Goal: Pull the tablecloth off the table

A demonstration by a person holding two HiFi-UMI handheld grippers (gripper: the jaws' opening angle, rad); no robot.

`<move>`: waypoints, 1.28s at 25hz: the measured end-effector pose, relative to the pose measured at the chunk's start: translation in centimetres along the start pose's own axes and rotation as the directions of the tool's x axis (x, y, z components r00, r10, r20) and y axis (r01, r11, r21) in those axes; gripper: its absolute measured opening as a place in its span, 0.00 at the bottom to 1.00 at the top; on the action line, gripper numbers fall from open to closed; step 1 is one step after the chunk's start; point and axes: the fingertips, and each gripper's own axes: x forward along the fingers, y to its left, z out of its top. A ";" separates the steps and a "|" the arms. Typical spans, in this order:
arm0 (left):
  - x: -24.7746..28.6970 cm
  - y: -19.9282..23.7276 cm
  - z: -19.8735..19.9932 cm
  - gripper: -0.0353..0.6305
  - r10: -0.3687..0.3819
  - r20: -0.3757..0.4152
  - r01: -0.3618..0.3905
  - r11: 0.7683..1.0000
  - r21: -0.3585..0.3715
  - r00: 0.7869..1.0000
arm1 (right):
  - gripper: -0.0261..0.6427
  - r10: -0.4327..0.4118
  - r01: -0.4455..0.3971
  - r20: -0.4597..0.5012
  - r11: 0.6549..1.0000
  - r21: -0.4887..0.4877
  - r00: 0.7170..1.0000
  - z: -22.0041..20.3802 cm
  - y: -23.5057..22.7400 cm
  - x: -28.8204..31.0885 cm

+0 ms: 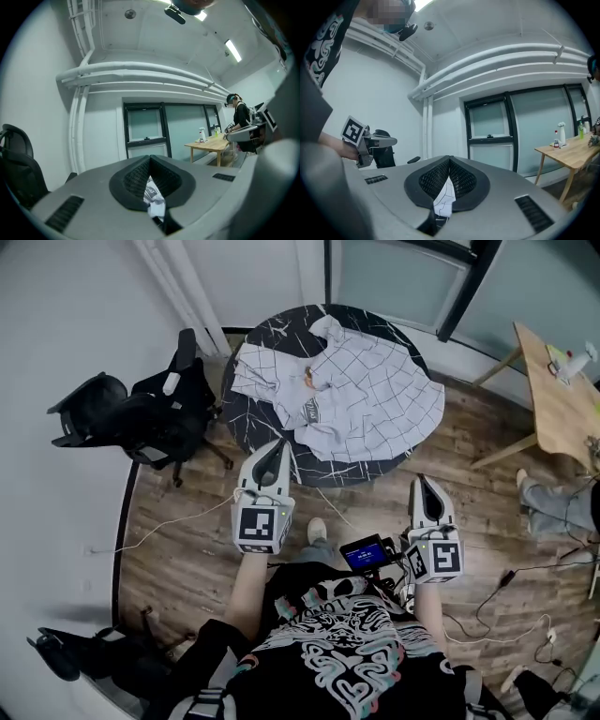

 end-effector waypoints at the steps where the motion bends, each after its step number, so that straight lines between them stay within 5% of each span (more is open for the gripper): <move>1: 1.1 0.6 0.1 0.07 -0.003 -0.001 0.003 1.000 0.009 1.000 | 0.05 0.000 0.000 -0.001 1.000 -0.001 1.000 0.0 -0.1 1.3; 16: 12.4 7.7 -1.4 0.07 -0.046 -0.022 0.046 0.999 0.002 0.999 | 0.05 -0.014 0.014 -0.047 1.000 0.006 0.999 -1.3 -1.6 14.5; 32: 15.4 8.4 -1.7 0.07 -0.109 -0.020 0.109 0.994 0.017 0.994 | 0.05 -0.057 0.056 -0.102 0.998 -0.015 0.993 -2.1 -2.2 16.3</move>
